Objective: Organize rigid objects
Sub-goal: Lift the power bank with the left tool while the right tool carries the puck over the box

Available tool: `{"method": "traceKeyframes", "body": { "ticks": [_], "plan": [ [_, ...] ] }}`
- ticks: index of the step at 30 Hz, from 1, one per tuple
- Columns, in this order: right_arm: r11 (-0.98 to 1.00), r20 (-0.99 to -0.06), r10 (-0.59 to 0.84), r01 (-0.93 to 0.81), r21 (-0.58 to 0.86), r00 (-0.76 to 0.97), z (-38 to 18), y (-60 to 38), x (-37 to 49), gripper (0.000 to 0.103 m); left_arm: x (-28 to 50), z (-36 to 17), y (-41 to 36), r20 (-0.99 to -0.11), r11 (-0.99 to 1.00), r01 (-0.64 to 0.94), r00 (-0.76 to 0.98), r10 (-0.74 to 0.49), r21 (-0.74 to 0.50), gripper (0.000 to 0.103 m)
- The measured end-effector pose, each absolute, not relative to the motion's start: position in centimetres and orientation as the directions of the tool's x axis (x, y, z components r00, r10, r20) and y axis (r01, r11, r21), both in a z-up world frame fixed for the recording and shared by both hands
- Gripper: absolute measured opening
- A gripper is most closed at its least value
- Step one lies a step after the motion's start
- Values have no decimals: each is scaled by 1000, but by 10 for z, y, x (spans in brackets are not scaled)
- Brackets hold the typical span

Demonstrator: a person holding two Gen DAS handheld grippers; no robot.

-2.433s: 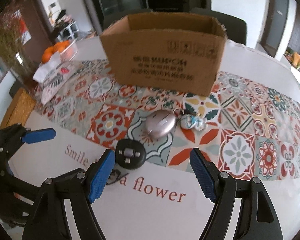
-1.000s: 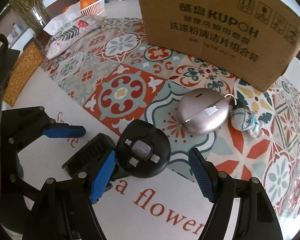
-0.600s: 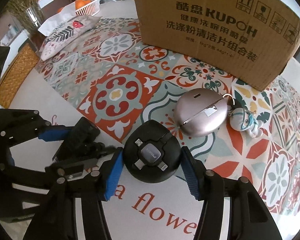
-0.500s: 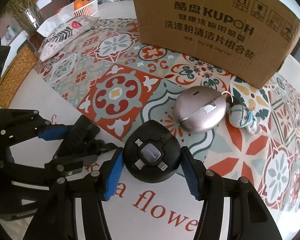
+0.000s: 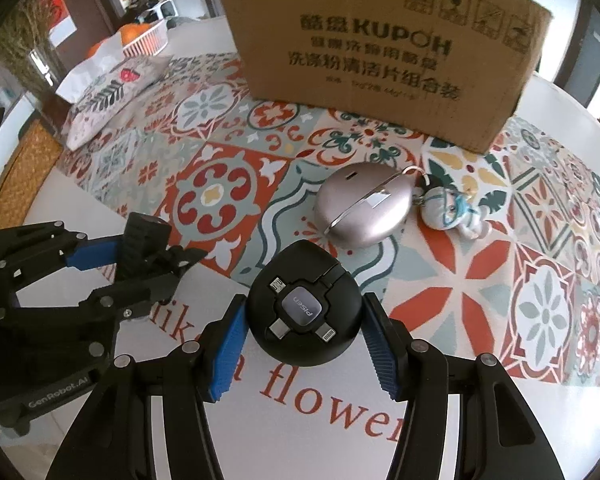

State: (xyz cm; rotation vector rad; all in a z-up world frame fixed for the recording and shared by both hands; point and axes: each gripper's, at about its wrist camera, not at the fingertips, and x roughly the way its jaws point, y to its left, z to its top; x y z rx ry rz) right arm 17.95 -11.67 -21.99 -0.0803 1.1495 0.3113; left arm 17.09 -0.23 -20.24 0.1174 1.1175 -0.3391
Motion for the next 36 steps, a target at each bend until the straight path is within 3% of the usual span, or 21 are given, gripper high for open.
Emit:
{"method": "traceKeyframes", "body": {
  "ticks": [36],
  "plan": [
    [986,-671,167,-119,117,722,-50,-141,191,57,213,-42,-11,-654,938,332,689,-311,-97,36]
  ]
}}
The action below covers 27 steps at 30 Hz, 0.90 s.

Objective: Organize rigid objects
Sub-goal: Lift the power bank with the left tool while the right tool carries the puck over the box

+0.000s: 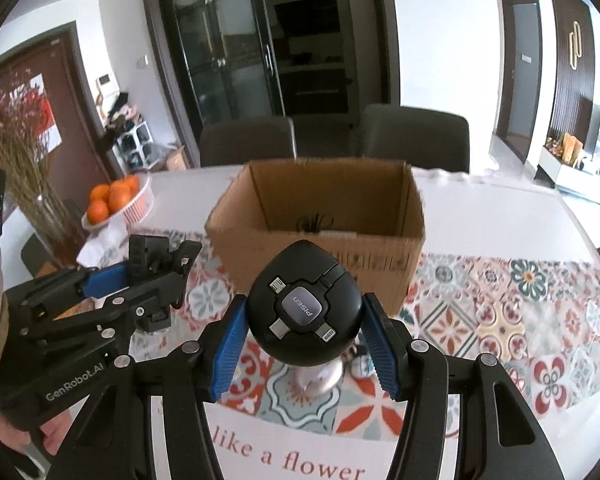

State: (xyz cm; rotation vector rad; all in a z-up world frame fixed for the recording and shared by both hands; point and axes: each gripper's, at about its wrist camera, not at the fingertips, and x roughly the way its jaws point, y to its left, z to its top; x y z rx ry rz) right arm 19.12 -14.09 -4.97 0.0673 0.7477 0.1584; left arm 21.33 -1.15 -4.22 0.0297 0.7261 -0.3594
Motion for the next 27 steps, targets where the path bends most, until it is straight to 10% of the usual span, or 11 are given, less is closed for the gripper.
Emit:
{"method": "traceKeyframes", "body": {
  "ticks": [27],
  "plan": [
    [990,-645,135,-71,124,752,-7,-158,275,57,304,-8,-29,-645,940,332,703,-300,-76,36]
  ]
}}
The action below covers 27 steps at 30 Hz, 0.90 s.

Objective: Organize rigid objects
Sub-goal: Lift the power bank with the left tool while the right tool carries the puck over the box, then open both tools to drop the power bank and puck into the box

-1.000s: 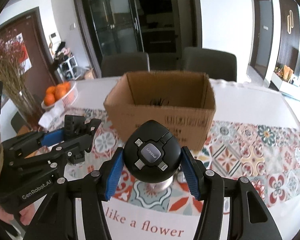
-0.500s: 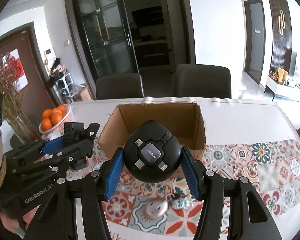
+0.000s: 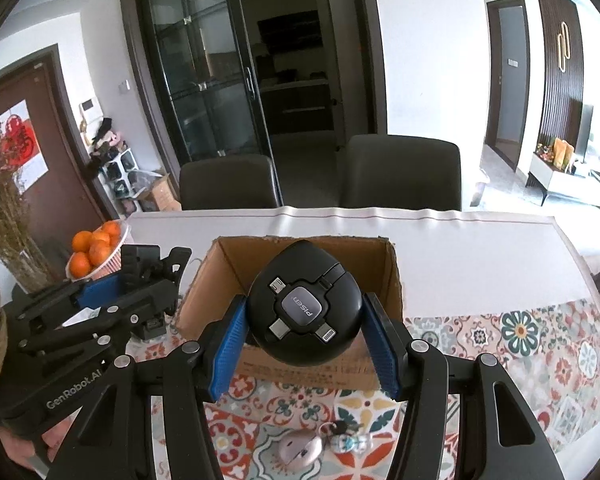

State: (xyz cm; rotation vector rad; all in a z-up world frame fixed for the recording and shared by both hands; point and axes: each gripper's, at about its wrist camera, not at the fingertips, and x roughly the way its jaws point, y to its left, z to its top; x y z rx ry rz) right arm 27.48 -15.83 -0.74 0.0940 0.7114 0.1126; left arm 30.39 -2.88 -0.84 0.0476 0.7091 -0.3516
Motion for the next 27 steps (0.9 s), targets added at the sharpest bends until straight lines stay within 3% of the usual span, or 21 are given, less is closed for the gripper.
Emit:
{"method": "traceKeyframes", "body": {
  "ticks": [11,27],
  "plan": [
    [987,-682,147,-64,146,717,-10,-164,312,57,339,-9,-37,-667,944,327,695,-269,-40,36],
    [987,-788,151,-41,158,597,-45,-168,362,57,385,-44,-48,-766,952,306,604,-217,-28,37]
  ]
}}
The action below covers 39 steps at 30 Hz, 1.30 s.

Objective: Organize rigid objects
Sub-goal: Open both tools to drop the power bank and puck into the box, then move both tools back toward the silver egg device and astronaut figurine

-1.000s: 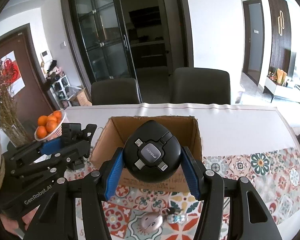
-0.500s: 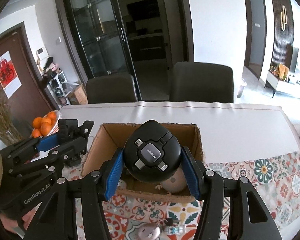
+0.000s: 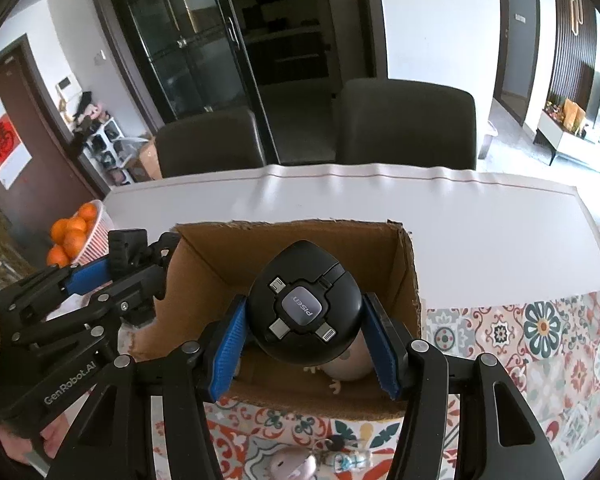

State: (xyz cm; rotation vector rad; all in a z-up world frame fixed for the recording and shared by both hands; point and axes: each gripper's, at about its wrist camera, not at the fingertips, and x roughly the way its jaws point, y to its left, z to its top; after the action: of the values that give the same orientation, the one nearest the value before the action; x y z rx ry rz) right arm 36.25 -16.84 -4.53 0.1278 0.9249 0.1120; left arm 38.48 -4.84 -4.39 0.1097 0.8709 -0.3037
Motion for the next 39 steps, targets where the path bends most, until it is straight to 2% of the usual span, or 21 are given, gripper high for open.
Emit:
{"method": "traceKeyframes", "body": {
  "ticks": [12,15,17,19,21,24,39],
  "plan": [
    [993,-838,115,-32,115,534,-65,-170,390,57,415,-65,-53,-819,952,304,542,-187,-17,41],
    [994,-842,105,-33,103,529,-67,-169,394,57,418,-71,-53,-828,953,304,530,-184,-18,43],
    [995,-839,100,-34,97,535,-66,-169,394,60,419,-73,-53,-830,953,301,526,-185,-22,49],
    [995,-840,100,-37,95,534,-64,-168,394,61,417,-72,-51,-825,955,295,533,-190,-30,55],
    [996,-836,91,-41,82,541,-62,-167,392,61,415,-70,-51,-818,955,294,543,-187,-23,56],
    [996,-824,84,-37,77,560,-57,-168,386,61,410,-65,-51,-811,956,293,554,-189,-23,62],
    [994,-753,73,9,105,654,-37,-184,331,61,357,-37,-57,-745,955,296,645,-172,35,71]
  ]
}}
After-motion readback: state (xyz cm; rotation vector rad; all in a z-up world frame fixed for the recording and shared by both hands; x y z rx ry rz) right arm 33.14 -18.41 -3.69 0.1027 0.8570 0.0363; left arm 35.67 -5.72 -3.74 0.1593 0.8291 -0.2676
